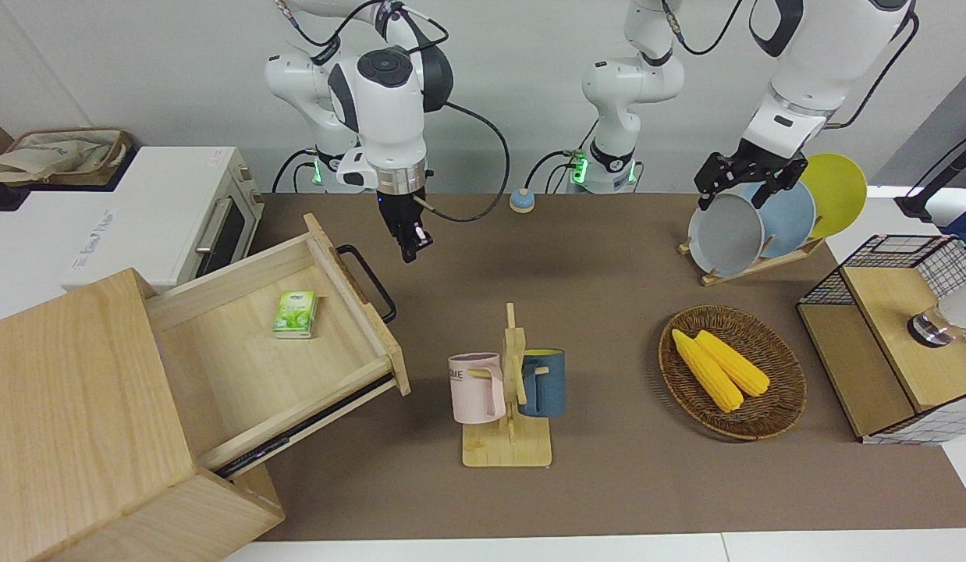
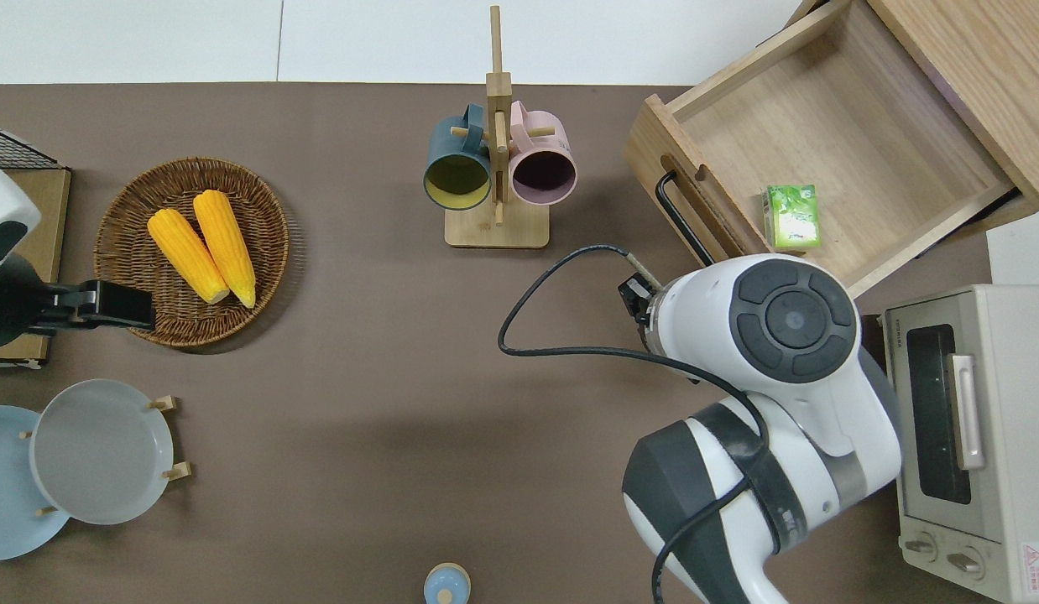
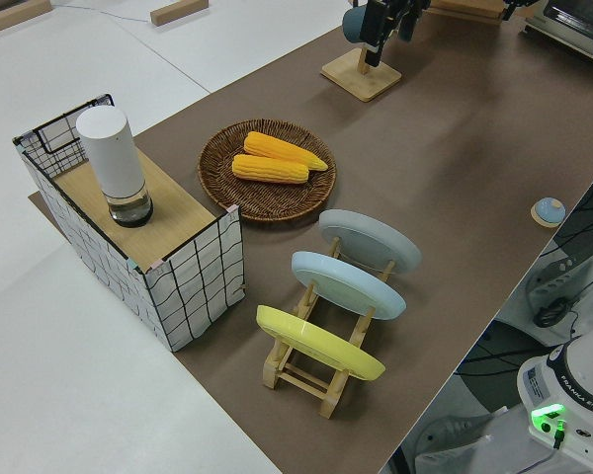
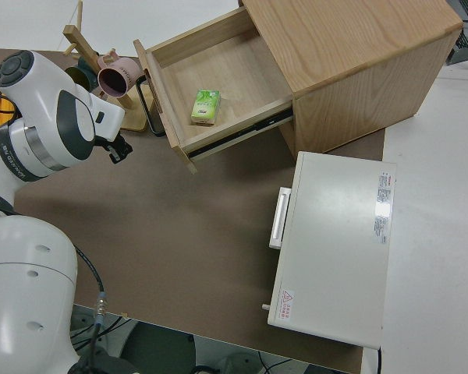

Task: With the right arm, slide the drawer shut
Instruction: 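Push the drawer front with the right gripper away from the robot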

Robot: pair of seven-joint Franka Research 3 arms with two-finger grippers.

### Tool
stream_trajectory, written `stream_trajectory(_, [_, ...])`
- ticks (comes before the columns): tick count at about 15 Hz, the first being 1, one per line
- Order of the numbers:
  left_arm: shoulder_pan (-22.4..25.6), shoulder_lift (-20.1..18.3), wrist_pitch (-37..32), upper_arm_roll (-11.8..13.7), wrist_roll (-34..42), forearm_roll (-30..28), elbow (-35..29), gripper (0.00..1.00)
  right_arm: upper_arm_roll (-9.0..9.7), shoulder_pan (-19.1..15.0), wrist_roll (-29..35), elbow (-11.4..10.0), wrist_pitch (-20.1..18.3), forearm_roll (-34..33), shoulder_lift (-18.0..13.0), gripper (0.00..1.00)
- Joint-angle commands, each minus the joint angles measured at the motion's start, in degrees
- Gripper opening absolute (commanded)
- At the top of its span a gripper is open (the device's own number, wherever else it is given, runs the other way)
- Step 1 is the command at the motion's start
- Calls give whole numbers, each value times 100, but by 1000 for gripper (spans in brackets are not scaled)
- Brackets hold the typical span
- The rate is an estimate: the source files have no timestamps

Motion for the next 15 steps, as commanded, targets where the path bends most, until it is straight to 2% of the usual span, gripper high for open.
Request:
stream_trajectory(1, [-27, -42, -27, 20, 40, 74, 4, 995, -11, -100, -122, 114, 53, -106, 136, 0])
stream_trajectory(12, [-27, -42, -27, 20, 40, 74, 4, 998, -117, -249, -632, 123, 123, -106, 286, 0])
stream_trajectory(15, [-28, -51, -35, 20, 40, 74, 4, 995, -117, -346, -781, 184, 123, -133, 347, 0])
